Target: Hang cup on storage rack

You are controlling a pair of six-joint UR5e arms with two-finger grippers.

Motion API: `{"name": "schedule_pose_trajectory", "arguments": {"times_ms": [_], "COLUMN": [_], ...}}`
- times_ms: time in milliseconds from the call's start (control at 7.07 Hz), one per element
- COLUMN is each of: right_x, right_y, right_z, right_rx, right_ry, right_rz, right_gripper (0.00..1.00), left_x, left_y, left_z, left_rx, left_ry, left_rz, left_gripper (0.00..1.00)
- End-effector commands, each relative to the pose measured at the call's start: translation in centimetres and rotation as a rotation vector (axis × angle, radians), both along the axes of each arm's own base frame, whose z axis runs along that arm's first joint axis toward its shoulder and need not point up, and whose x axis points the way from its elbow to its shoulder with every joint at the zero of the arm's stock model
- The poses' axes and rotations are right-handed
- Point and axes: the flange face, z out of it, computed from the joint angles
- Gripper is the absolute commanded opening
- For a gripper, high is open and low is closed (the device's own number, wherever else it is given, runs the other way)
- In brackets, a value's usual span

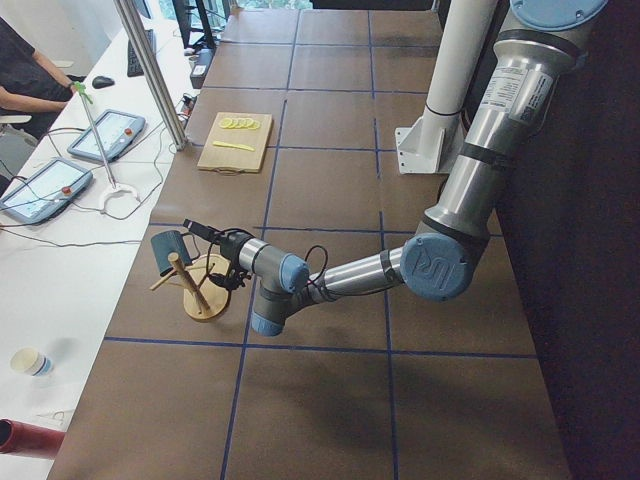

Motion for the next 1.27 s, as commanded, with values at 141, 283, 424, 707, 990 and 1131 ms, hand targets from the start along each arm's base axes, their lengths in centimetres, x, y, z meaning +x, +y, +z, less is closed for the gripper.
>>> {"name": "schedule_pose_trajectory", "arguments": {"times_ms": [141, 283, 424, 707, 990, 1131], "right_x": [0.1, 0.1, 0.1, 0.1, 0.1, 0.1], "right_y": [0.1, 0.1, 0.1, 0.4, 0.6, 0.6], "right_z": [0.0, 0.0, 0.1, 0.4, 0.7, 0.8], "right_rx": [-0.001, -0.001, -0.002, -0.009, -0.013, -0.016], "right_ry": [-0.001, -0.001, 0.002, 0.004, 0.004, 0.004], "right_rz": [0.002, 0.002, 0.003, 0.003, 0.003, 0.003], "right_gripper": [1.00, 1.00, 1.00, 1.00, 1.00, 1.00], "left_x": [-5.4, -8.1, -12.1, -15.3, -16.5, -18.4], "left_y": [3.9, 3.6, 3.1, 2.6, 1.6, 1.0], "left_z": [-3.0, -6.0, -8.2, -8.2, -9.3, -9.8], "left_rx": [-0.006, -0.043, -0.035, 0.111, 0.245, 0.256], "left_ry": [-0.036, -0.073, -0.139, -0.578, -1.043, -1.216], "left_rz": [0.057, 0.074, 0.059, 0.034, -0.012, -0.011], "left_gripper": [1.00, 1.00, 1.00, 1.00, 1.00, 1.00]}}
